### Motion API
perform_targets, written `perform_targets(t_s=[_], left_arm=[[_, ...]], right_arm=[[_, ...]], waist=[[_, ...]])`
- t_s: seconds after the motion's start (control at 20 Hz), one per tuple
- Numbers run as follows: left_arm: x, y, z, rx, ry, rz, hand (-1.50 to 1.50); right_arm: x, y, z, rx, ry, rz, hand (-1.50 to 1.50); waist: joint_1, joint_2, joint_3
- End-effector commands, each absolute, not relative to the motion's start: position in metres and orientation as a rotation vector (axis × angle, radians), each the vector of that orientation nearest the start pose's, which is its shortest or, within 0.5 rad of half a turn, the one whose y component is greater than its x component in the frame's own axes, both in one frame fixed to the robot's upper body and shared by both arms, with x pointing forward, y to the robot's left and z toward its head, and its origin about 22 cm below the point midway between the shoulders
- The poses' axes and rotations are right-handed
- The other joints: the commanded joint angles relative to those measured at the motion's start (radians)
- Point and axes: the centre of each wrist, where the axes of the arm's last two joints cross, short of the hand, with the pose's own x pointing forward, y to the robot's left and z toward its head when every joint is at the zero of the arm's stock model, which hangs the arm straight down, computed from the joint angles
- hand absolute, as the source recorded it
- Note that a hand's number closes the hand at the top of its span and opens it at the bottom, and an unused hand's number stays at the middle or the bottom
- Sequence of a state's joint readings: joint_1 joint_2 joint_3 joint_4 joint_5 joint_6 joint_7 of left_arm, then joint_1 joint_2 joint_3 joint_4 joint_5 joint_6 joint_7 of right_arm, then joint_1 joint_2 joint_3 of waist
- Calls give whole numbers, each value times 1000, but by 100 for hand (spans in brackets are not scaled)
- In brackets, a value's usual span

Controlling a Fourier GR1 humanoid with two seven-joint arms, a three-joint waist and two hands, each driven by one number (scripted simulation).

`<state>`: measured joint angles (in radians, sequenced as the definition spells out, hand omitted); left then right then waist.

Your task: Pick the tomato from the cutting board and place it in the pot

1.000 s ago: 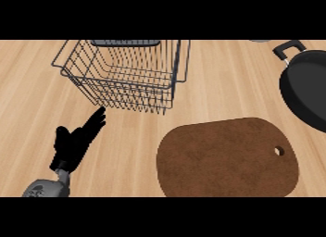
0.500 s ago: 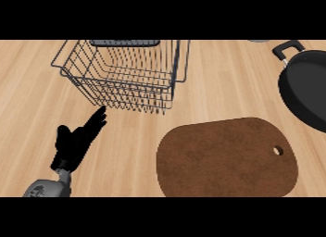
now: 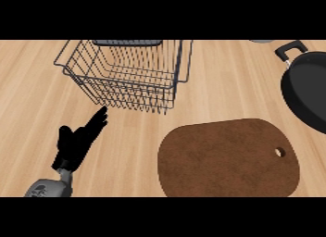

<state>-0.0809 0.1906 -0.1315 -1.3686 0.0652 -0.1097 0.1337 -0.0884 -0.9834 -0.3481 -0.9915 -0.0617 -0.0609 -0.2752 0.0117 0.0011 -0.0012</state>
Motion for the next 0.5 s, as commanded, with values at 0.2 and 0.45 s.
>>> perform_targets(t_s=[0.2,0.45], left_arm=[[278,233,0,-76,-1272,-303,0],[254,228,-22,-75,-1283,-309,0]], right_arm=[[279,-526,175,-1118,-1296,419,150],[316,-512,168,-1125,-1204,503,150]], waist=[[18,5,2],[33,8,2]])
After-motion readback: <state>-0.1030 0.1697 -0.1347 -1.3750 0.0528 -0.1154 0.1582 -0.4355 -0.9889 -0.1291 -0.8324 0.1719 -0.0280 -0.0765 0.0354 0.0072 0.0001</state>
